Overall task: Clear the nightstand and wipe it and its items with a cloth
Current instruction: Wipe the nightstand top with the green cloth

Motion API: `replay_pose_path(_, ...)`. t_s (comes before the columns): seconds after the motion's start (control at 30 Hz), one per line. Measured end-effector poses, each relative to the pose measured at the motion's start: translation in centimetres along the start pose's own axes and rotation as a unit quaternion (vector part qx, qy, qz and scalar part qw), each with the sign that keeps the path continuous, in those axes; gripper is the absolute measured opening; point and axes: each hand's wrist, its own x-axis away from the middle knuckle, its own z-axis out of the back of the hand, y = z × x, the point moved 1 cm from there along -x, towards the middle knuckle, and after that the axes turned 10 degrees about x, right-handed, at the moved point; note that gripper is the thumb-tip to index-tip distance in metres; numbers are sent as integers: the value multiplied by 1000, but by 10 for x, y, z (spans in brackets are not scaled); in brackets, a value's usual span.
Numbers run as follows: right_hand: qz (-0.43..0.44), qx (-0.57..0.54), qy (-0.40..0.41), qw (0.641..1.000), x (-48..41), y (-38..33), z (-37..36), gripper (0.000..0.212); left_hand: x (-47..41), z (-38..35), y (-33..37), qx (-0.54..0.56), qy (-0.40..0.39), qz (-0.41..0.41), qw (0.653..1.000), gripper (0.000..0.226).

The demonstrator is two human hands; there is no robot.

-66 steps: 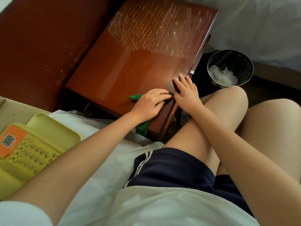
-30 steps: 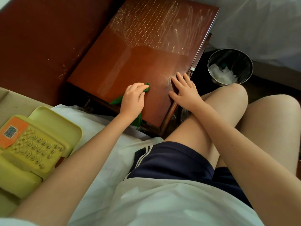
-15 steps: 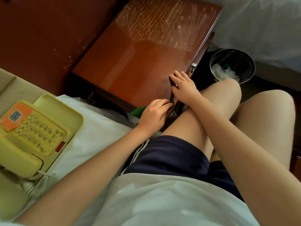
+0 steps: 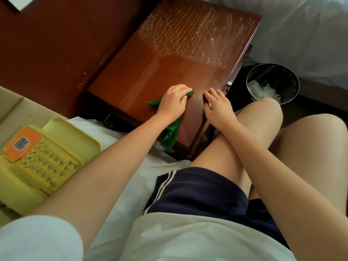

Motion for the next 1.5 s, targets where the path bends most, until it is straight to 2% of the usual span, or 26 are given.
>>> replay_pose_path(0.23,33,64,-3,997,-6,-11,-2,48,-27,29,-46,-46,61,64,995,32)
replay_pose_path(0.43,25,54,-27,998,-25,-25,-6,51,-53,50,-83,-81,138,149,976,32)
replay_pose_path(0.77,-5,45,-21,999,-87,-38,-7,53,-96,74,-125,-63,194,171,964,34)
replay_pose_path(1.13,-7,86,60,994,-92,-41,-23,57,-145,105,-168,-76,187,175,964,36)
replay_pose_path(1.5,-21,92,82,992,-95,-43,-25,61,-192,115,-187,-79,142,148,975,37)
